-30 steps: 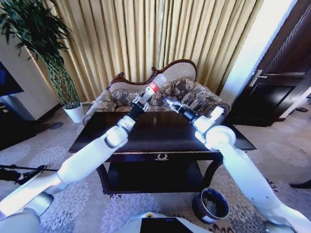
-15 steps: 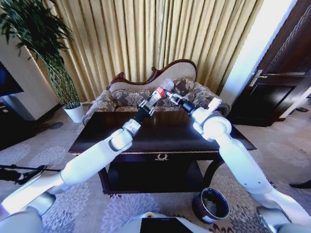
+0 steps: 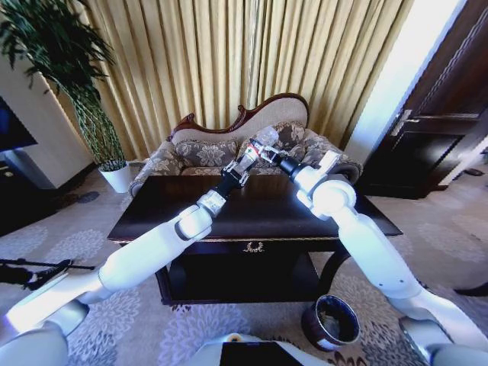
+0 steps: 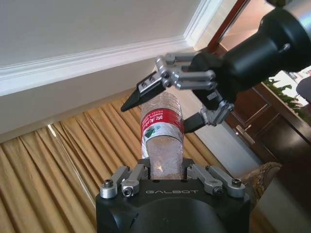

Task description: Move to the front of the table and place the trash on the table into the trash bin.

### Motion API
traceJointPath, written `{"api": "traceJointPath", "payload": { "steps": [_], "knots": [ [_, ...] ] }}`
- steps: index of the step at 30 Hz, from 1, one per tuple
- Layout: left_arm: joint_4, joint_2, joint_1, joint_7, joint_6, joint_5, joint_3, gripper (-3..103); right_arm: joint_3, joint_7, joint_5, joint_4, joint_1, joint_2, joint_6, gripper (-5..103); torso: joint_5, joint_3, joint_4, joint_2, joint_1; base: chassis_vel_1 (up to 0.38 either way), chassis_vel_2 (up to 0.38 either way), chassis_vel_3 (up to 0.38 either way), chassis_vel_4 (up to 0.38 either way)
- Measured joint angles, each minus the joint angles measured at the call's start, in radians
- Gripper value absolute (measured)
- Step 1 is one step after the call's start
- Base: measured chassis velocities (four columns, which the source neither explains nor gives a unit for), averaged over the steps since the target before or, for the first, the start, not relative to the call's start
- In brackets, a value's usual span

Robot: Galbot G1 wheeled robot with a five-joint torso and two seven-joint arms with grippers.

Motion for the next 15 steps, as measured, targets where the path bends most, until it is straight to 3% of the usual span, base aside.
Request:
{"api": "traceJointPath", "payload": {
  "steps": [6,8,10,11,15],
  "knots": [
    [-0.011,-0.001,-0.009,0.004,0.007,-0.003,0.017,29,0.009,-0.004,-0.022,0.001,-0.02,-0.001,-0.001,103,0.0,0.0,0.0,0.0,0.0,0.0,0.0,0.0,0.0],
    [-0.011,-0.001,-0.009,0.004,0.008,-0.003,0.017,29,0.016,-0.004,-0.024,0.001,-0.026,-0.003,-0.001,95,0.0,0.0,0.0,0.0,0.0,0.0,0.0,0.0,0.0],
    [-0.011,-0.001,-0.009,0.004,0.008,-0.003,0.016,29,0.018,-0.004,-0.024,0.001,-0.028,-0.003,0.0,95,0.0001,0.0,0.0,0.0,0.0,0.0,0.0,0.0,0.0],
    [-0.012,0.0,-0.008,0.003,0.008,-0.003,0.015,29,0.021,-0.004,-0.024,0.0,-0.029,-0.004,0.0,85,0.0,0.0,0.0,0.0,0.0,0.0,0.0,0.0,0.0],
    [-0.014,0.0,-0.003,0.001,0.008,-0.003,0.011,29,0.023,-0.003,-0.025,0.0,-0.03,-0.005,0.001,74,0.0,0.0,0.0,0.0,0.0,0.0,0.0,0.0,0.0]
  ]
}}
